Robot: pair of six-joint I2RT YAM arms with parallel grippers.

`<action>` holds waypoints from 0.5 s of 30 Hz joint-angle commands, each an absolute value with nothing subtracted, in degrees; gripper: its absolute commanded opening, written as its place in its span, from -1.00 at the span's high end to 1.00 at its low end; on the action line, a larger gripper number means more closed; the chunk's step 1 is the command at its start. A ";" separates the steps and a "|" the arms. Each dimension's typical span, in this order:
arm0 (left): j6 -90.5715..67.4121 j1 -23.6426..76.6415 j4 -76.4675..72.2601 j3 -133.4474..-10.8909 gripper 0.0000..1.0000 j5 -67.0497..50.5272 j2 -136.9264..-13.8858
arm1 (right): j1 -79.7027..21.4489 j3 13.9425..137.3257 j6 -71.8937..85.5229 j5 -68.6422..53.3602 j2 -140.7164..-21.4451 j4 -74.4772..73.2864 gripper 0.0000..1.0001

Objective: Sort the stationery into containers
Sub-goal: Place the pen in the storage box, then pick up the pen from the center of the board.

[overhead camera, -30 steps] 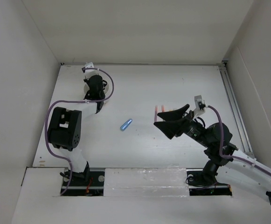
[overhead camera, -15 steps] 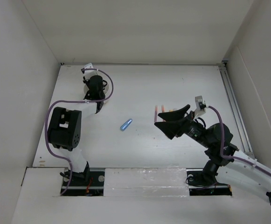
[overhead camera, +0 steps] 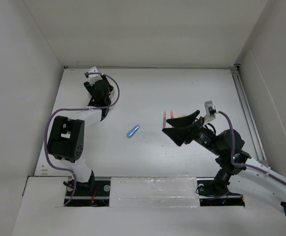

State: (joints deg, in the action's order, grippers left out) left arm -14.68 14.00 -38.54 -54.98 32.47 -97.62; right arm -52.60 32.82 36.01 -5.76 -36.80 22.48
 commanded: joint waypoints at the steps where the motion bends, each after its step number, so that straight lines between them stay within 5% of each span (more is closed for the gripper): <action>1: -14.16 16.60 -40.78 -54.84 -0.14 36.20 -89.84 | -53.09 33.57 36.30 -5.10 -36.65 23.99 -0.56; 3: -12.67 18.71 -39.47 -56.07 -0.52 38.40 -86.16 | -53.09 34.27 35.16 -4.40 -36.65 21.55 -0.56; 4: -11.87 19.24 -37.81 -57.90 -0.99 40.15 -85.00 | -53.09 34.80 35.16 -3.70 -36.13 20.75 -0.56; 15: -15.46 31.36 -9.17 -75.91 -1.00 31.76 -77.34 | -53.09 47.16 33.49 9.56 -32.96 -5.76 -0.58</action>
